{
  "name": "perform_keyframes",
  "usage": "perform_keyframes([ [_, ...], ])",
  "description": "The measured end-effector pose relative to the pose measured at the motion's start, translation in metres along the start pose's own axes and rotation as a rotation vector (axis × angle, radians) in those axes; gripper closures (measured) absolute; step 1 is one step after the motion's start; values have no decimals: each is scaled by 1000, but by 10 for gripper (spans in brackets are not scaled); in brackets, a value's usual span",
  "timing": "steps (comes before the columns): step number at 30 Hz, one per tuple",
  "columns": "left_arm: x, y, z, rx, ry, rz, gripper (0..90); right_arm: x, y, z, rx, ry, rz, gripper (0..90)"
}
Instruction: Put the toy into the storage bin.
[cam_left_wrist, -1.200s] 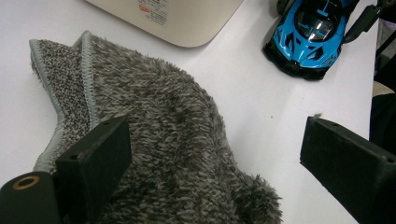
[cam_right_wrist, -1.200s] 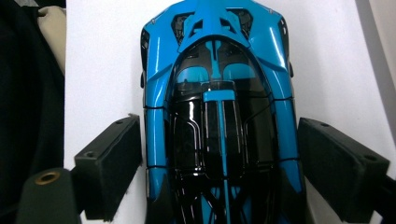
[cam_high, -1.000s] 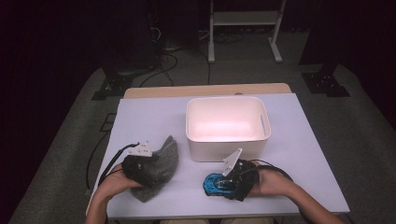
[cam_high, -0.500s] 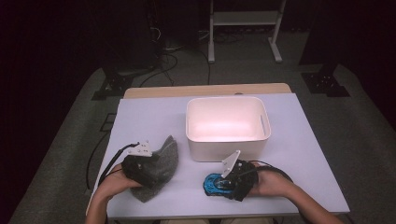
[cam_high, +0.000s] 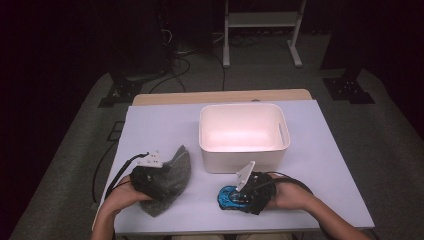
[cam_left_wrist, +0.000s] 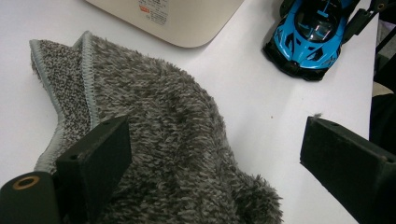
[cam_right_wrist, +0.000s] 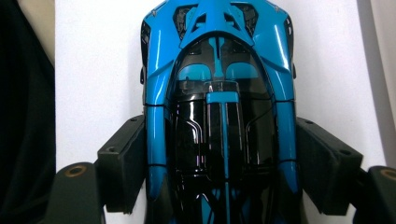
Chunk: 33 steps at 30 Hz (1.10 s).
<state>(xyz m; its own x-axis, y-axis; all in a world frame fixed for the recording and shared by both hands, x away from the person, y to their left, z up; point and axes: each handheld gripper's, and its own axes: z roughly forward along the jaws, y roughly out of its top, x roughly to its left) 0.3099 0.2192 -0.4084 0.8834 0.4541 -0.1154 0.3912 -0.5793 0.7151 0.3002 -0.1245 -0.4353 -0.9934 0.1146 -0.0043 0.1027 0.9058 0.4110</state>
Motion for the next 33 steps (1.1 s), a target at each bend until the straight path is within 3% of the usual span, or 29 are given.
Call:
perform_keyframes([
  [33,0,0,-1,0,-1,0,83,0,1,-10,-29,49,-8,252],
])
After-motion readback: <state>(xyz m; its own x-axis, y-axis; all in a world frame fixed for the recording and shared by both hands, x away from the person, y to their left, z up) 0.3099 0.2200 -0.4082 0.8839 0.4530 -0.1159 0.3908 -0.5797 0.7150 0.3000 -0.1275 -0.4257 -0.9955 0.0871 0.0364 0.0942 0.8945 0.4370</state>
